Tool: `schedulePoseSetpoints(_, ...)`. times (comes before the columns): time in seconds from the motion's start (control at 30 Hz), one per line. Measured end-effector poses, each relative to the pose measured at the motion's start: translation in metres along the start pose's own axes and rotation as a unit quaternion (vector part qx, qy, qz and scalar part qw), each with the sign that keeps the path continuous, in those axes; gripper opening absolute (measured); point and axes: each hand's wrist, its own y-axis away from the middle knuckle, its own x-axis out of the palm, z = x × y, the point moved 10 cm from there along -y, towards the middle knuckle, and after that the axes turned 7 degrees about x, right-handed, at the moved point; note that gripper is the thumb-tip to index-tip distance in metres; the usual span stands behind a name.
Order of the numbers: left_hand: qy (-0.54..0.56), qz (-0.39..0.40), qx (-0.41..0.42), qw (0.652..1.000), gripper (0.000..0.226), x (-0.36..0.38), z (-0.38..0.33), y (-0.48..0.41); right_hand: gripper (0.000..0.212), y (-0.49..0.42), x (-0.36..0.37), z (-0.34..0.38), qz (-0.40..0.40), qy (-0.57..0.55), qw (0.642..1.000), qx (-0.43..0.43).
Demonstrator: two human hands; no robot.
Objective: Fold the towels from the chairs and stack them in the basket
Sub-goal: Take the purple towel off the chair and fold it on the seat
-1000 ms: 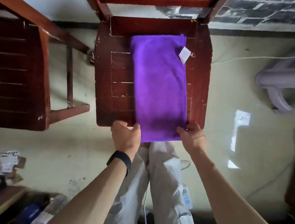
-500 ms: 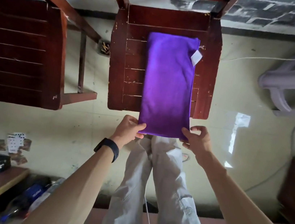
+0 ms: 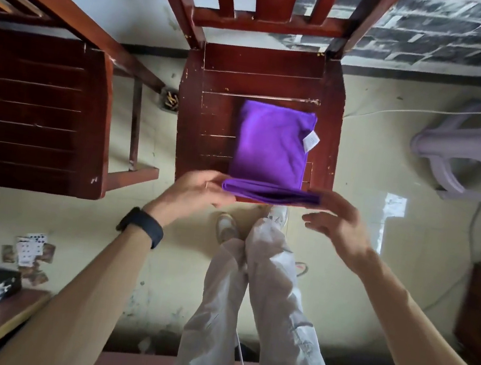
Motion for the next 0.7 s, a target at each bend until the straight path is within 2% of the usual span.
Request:
schedulePoseSetpoints(0.03, -0.059, -0.027, 0.027, 0.998, 0.011, -0.012, -0.01, -0.015, 0.029, -0.009, -0.005, 0.015, -0.032, 0.064, 0.997, -0.036)
schedulePoseSetpoints(0.1, -0.187, -0.091, 0.076, 0.975, 0.021, -0.034, -0.031, -0.044, 0.005, -0.029, -0.009, 0.038, -0.088, 0.166, 0.978, -0.086)
schedulePoseSetpoints(0.13, -0.215, -0.113, 0.086, 0.966, 0.027, -0.041, -0.039, -0.058, 0.018, -0.042, -0.01, 0.047, -0.116, 0.204, 0.967, -0.101)
schedulePoseSetpoints(0.23, -0.17, -0.143, 0.081, 0.972, 0.034, -0.052, -0.049, -0.1, 0.023, -0.081, -0.012, 0.069, -0.162, 0.215, 0.956, -0.116)
schedulePoseSetpoints(0.33, -0.141, -0.175, 0.068, 0.972, 0.04, -0.057, -0.05, -0.136, 0.028, -0.125, -0.009, 0.074, -0.164, 0.173, 0.968, -0.077)
schedulePoseSetpoints(0.5, -0.18, -0.233, 0.048, 0.955, 0.045, -0.063, -0.053, -0.171, 0.04, -0.168, -0.007, 0.078, -0.207, 0.184, 0.96, -0.052)
schedulePoseSetpoints(0.7, -0.231, -0.26, 0.053, 0.936, 0.043, -0.066, -0.052, -0.188, 0.041, -0.18, -0.008, 0.081, -0.24, 0.222, 0.943, -0.058)
